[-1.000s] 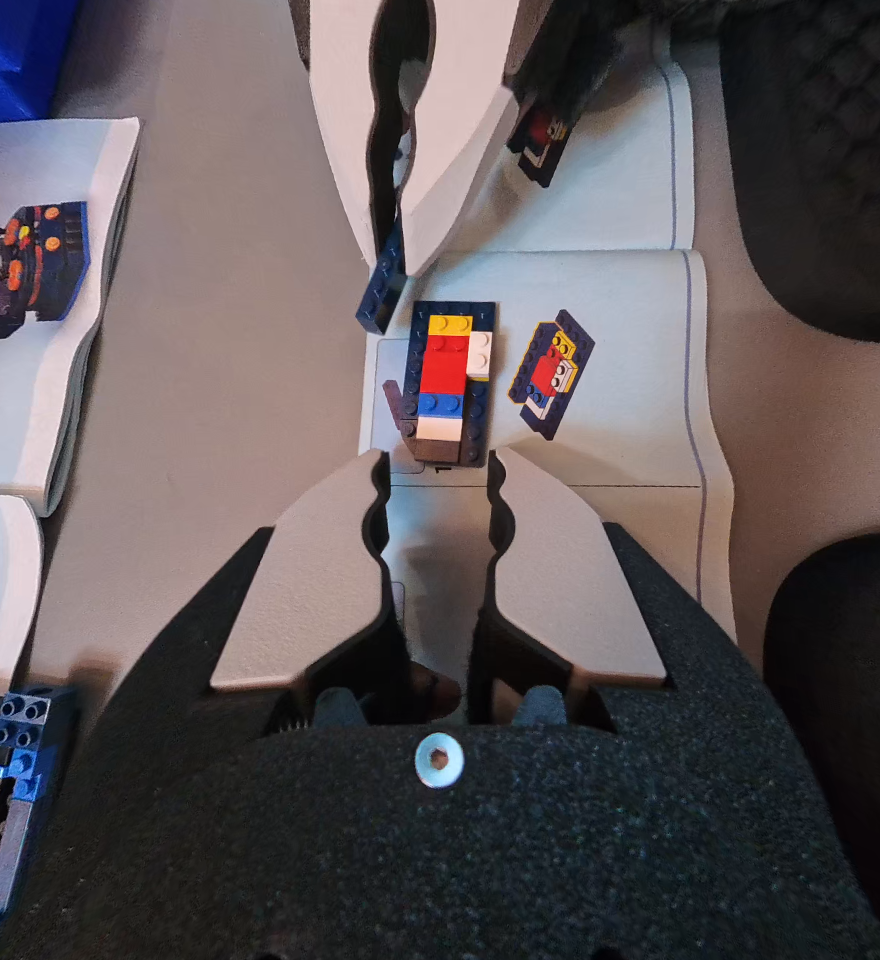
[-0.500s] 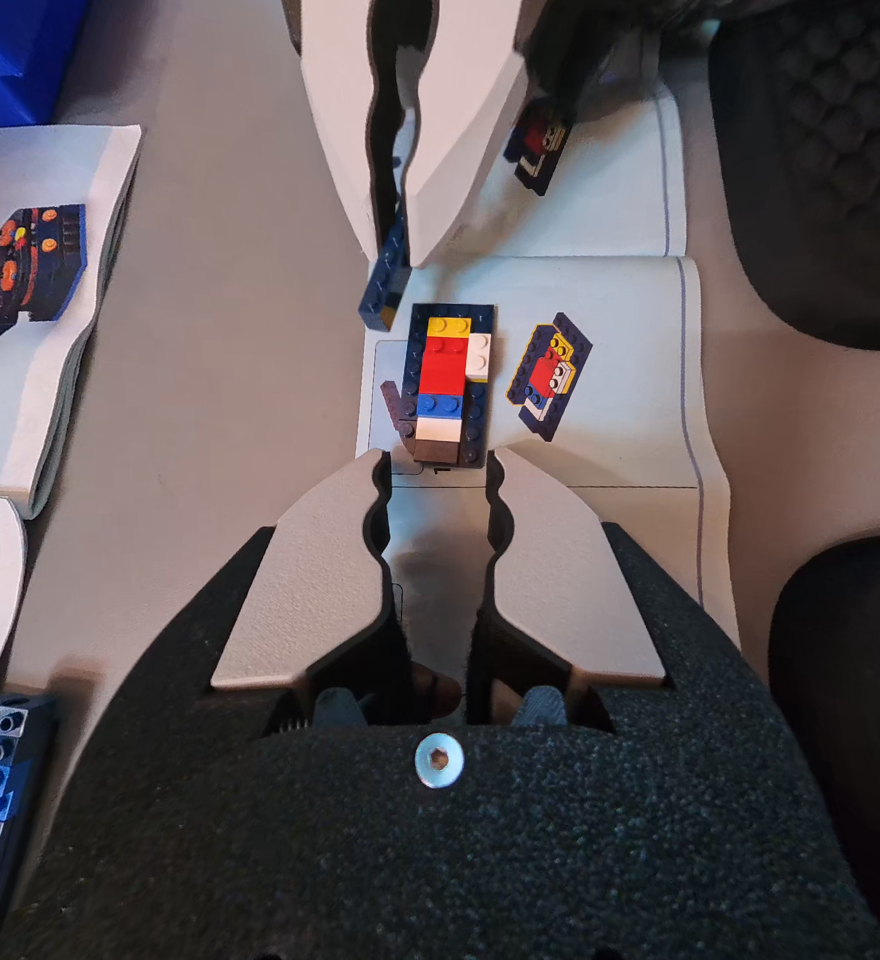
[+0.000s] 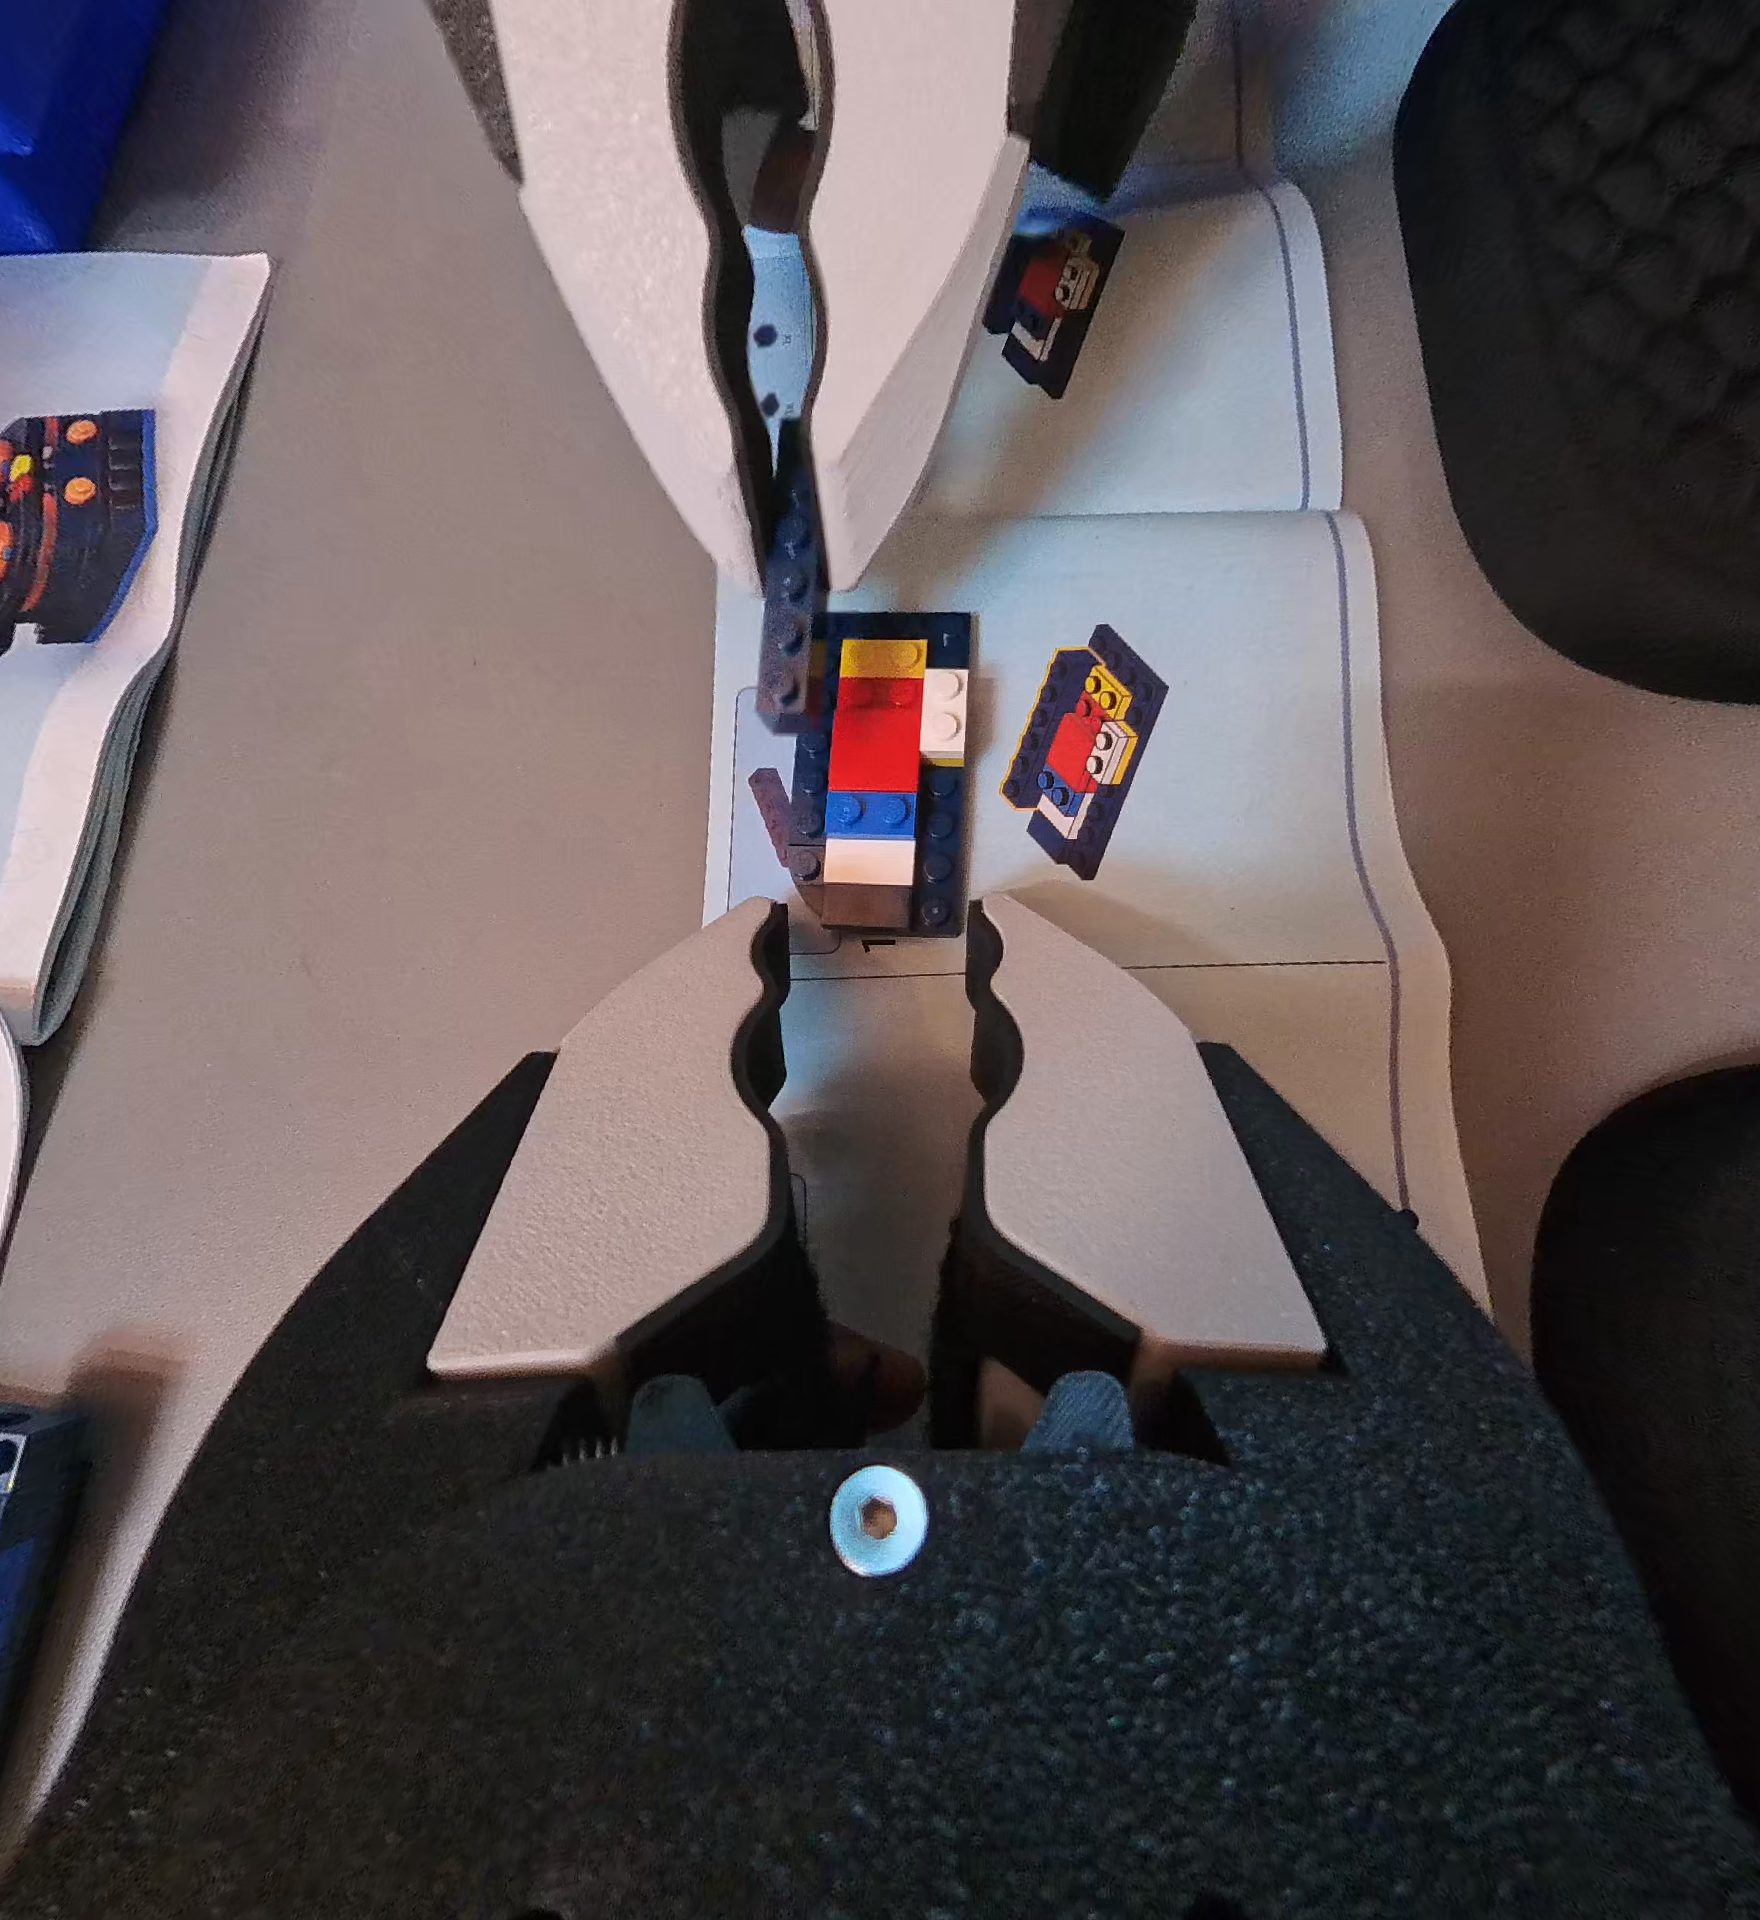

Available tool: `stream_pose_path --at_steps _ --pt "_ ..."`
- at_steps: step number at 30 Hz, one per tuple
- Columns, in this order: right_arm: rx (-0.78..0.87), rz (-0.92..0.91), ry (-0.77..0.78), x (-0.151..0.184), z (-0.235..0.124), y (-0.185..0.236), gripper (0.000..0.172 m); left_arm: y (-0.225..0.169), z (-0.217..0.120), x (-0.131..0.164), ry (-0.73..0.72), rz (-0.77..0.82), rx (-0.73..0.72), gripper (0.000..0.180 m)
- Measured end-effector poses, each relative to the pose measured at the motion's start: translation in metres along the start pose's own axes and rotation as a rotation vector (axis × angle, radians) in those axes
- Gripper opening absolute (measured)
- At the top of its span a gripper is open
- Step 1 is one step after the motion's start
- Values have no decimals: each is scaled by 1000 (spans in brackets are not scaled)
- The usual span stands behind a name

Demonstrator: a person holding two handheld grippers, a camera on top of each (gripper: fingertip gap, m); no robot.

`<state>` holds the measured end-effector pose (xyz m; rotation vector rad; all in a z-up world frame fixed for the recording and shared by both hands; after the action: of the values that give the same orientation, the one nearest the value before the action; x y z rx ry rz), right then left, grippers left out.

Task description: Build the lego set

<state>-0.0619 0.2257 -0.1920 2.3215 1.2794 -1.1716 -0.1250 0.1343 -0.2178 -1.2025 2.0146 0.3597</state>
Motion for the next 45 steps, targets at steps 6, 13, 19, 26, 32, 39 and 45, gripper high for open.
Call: stream_pose_path --at_steps 6,13,19,26,32,39,45 --pt "21 4 -59 4 13 -7 8 -1 0 0 -2 9 -2 31" --pt "32 1 -94 9 13 -4 8 -1 0 0 -2 11 -3 31" --pt "36 0 -88 10 13 -3 8 -1 0 0 -2 12 -5 31" --pt "24 -5 -45 12 15 -2 8 -1 0 0 -2 13 -6 31" --pt "-6 0 -38 10 15 -1 8 -1 0 0 -2 12 -5 31" --pt "-51 40 -43 12 17 -2 8 -2 -3 -4 -37 -47 42 43" --pt "-62 45 -41 12 18 -2 8 -4 -1 -3 -24 -84 71 45"
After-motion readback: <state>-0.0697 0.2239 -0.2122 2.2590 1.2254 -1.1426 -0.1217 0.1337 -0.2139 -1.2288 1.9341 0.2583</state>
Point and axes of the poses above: each gripper's, where its closed fingertips meet, z out along the fingers, x out of its underside, y = z × x across the jaws, the point moved 5 cm from there along -z, back along the fingers, and after that the axes turned 15 degrees about -z, right-handed, at the moved point
